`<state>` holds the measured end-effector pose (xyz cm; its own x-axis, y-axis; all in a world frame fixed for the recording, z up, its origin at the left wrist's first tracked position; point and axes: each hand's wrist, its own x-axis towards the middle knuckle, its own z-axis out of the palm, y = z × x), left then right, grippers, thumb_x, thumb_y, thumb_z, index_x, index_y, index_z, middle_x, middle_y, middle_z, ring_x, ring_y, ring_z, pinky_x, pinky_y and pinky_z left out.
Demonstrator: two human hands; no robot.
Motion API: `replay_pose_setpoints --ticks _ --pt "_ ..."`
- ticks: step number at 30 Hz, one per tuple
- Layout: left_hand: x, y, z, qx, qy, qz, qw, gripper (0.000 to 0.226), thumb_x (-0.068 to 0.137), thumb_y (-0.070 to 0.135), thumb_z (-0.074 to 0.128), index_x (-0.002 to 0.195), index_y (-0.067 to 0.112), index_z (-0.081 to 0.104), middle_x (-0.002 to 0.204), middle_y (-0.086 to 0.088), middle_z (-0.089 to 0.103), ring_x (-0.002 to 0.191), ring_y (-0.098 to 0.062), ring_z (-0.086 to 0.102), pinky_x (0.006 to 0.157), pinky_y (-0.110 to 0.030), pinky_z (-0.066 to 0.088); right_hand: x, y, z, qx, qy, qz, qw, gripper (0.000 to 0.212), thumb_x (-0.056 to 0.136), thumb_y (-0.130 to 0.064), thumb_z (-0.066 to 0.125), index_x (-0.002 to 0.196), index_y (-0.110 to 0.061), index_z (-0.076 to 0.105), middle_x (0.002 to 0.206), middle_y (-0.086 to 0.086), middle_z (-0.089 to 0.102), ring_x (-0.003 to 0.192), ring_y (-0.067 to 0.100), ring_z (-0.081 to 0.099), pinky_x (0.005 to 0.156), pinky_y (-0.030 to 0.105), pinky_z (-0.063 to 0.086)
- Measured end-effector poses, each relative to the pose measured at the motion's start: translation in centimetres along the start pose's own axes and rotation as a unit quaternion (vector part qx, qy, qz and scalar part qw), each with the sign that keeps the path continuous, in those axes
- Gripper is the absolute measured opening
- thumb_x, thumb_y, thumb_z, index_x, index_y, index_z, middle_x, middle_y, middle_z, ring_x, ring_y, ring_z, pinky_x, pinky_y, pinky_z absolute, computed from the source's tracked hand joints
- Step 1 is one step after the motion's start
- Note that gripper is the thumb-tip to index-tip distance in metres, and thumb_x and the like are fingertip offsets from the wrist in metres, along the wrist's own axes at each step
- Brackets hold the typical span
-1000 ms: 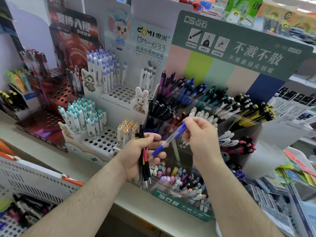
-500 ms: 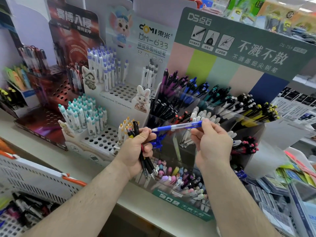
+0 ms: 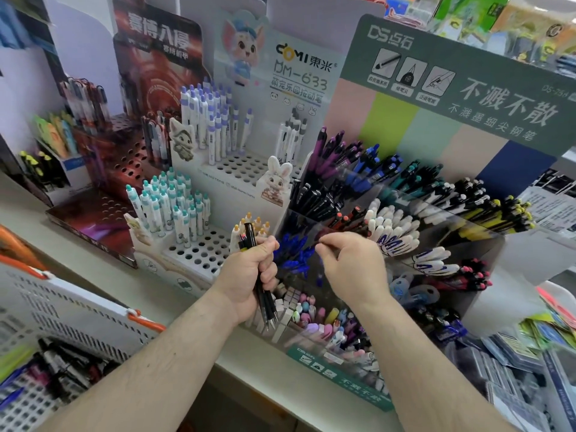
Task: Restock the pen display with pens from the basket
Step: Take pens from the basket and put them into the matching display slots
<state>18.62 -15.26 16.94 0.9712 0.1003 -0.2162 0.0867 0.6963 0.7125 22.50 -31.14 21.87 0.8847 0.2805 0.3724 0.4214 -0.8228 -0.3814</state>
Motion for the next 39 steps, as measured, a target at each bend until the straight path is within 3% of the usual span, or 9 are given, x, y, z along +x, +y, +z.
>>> replay_pose_setpoints --ticks 4,9,13,16,19,23,29,34,39 --pt "-0.2 0.1 -0.1 0.022 -0.005 0.001 1.0 0.016 0.097 0.009 0.051 0.081 0.015 0.05 0.049 0.005 0.029 0.036 -0.006 0.029 0.036 -0.019 0.023 -0.1 -0.4 1.2 -0.074 -0.101 0.016 0.992 0.025 0.098 -0.028 0.058 0.119 -0.024 0.071 0.114 -0.003 0.072 0.107 0.021 0.063 0.088 0.034 0.051" --pt "-0.6 0.2 -0.1 0.079 -0.014 0.006 0.997 0.017 0.096 0.008 0.054 0.08 0.014 0.05 0.052 0.001 0.029 0.037 -0.009 0.029 0.038 -0.02 0.023 0.3 -0.9 0.6 -0.08 -0.134 0.037 0.987 0.026 0.096 -0.028 0.061 0.12 -0.024 0.071 0.112 -0.002 0.073 0.105 0.02 0.065 0.089 0.035 0.054" --pt "-1.1 0.4 0.1 0.186 -0.038 -0.005 0.982 0.027 0.094 0.009 0.058 0.069 0.017 0.053 0.053 0.0 0.032 0.041 -0.012 0.028 0.039 -0.021 0.023 0.5 -2.3 -0.4 0.095 -0.044 0.059 0.993 0.018 0.093 -0.027 0.066 0.107 -0.022 0.075 0.091 -0.013 0.072 0.084 0.002 0.065 0.08 0.025 0.055" --pt "-1.4 0.4 0.4 0.224 -0.072 -0.03 0.971 0.028 0.094 0.007 0.057 0.068 0.017 0.053 0.054 0.002 0.035 0.042 -0.01 0.03 0.04 -0.021 0.024 -0.1 -3.9 -0.9 0.26 -0.066 0.078 0.96 0.012 0.088 -0.03 0.072 0.1 -0.029 0.073 0.08 -0.013 0.07 0.078 0.001 0.066 0.072 0.02 0.055" --pt "-1.5 0.3 0.8 0.238 -0.097 -0.046 0.965 0.02 0.091 0.006 0.058 0.072 0.015 0.056 0.054 0.001 0.034 0.044 -0.011 0.03 0.041 -0.021 0.024 -0.6 -4.5 -0.8 0.279 -0.093 0.053 0.954 0.018 0.088 -0.021 0.073 0.086 -0.038 0.068 0.079 -0.009 0.071 0.076 0.007 0.068 0.072 0.027 0.059" --pt "-1.5 0.9 0.6 0.241 -0.15 -0.05 0.957 0.017 0.082 0.022 0.066 0.067 0.02 0.059 0.058 0.0 0.043 0.045 -0.01 0.038 0.042 -0.019 0.027 -0.7 -3.7 -1.1 0.299 -0.015 0.088 0.95 0.012 0.087 -0.014 0.072 0.085 -0.026 0.072 0.075 -0.009 0.07 0.07 0.003 0.066 0.067 0.023 0.057" --pt "-1.1 1.4 -0.1 0.044 -0.115 -0.039 0.992 0.018 0.084 0.022 0.055 0.091 0.007 0.062 0.068 -0.007 0.062 0.041 -0.01 0.047 0.037 -0.018 0.029 0.0 -1.4 -2.7 0.451 0.196 0.267 0.829 0.008 0.089 -0.012 0.072 0.083 -0.017 0.071 0.071 0.001 0.067 0.054 0.011 0.051 0.052 0.025 0.043" --pt "-0.8 0.9 0.1 -0.094 -0.149 -0.018 0.984 0.041 0.056 0.035 0.093 0.085 0.013 0.076 0.076 -0.008 0.068 0.046 -0.012 0.053 0.036 -0.018 0.034 0.0 -0.8 -2.9 0.493 0.202 0.317 0.784 0.006 0.091 -0.012 0.07 0.088 -0.015 0.066 0.082 0.008 0.065 0.053 0.011 0.047 0.05 0.022 0.042" --pt "-0.6 1.2 1.1 -0.174 -0.21 -0.021 0.962 0.049 0.046 0.04 0.097 0.085 0.02 0.074 0.074 0.002 0.066 0.049 -0.006 0.053 0.037 -0.017 0.035 0.1 -1.2 -3.1 0.5 0.168 0.316 0.789 0.007 0.094 -0.011 0.066 0.088 -0.014 0.064 0.086 0.01 0.066 0.043 0.009 0.049 0.044 0.019 0.042"
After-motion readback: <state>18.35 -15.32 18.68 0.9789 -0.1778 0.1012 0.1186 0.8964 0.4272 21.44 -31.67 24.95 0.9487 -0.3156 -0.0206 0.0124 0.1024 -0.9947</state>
